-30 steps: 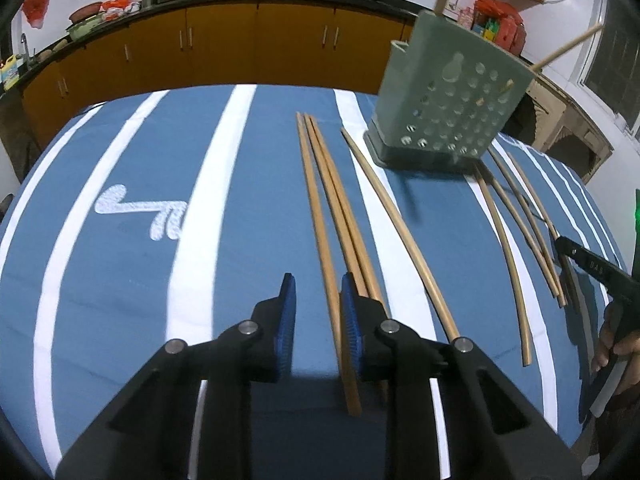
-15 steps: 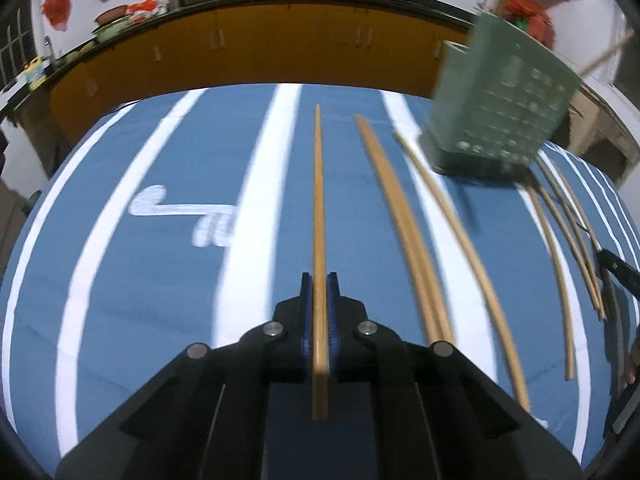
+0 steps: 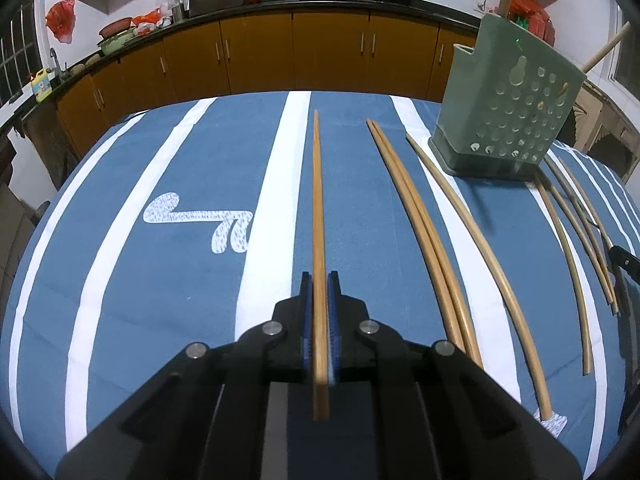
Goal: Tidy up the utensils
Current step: 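Grasp another wooden chopstick with each tool from the table, then lift the chopstick in the left tool while the right tool lifts its chopstick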
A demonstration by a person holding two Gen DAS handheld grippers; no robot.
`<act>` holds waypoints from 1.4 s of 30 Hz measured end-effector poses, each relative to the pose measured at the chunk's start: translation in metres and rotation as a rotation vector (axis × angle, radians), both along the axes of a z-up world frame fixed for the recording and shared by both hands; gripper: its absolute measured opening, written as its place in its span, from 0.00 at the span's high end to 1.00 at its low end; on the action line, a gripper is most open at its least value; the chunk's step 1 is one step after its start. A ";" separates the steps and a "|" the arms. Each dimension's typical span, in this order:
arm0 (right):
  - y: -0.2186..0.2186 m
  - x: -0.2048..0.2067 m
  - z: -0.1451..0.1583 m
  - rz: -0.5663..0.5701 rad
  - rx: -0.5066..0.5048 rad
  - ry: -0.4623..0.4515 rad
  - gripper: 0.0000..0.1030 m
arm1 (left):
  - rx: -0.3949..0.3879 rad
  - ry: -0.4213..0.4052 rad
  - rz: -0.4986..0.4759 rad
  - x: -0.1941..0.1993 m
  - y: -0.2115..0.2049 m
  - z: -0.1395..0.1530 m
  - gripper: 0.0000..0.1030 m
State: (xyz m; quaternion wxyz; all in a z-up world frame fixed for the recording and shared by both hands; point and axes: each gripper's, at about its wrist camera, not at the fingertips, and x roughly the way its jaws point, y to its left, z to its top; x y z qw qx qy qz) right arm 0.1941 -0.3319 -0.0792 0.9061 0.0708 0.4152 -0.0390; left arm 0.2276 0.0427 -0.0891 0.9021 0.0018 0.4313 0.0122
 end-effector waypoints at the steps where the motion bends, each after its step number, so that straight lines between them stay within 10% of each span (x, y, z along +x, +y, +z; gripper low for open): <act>1: 0.000 -0.001 0.000 0.000 -0.001 0.000 0.92 | 0.001 0.000 0.000 0.000 0.000 0.000 0.91; 27: 0.003 -0.027 0.003 0.030 -0.008 -0.008 0.93 | 0.030 0.023 0.000 -0.009 -0.001 0.003 0.92; 42: 0.000 -0.041 0.057 0.044 -0.026 -0.156 0.93 | 0.045 -0.116 -0.024 -0.031 0.005 0.061 0.92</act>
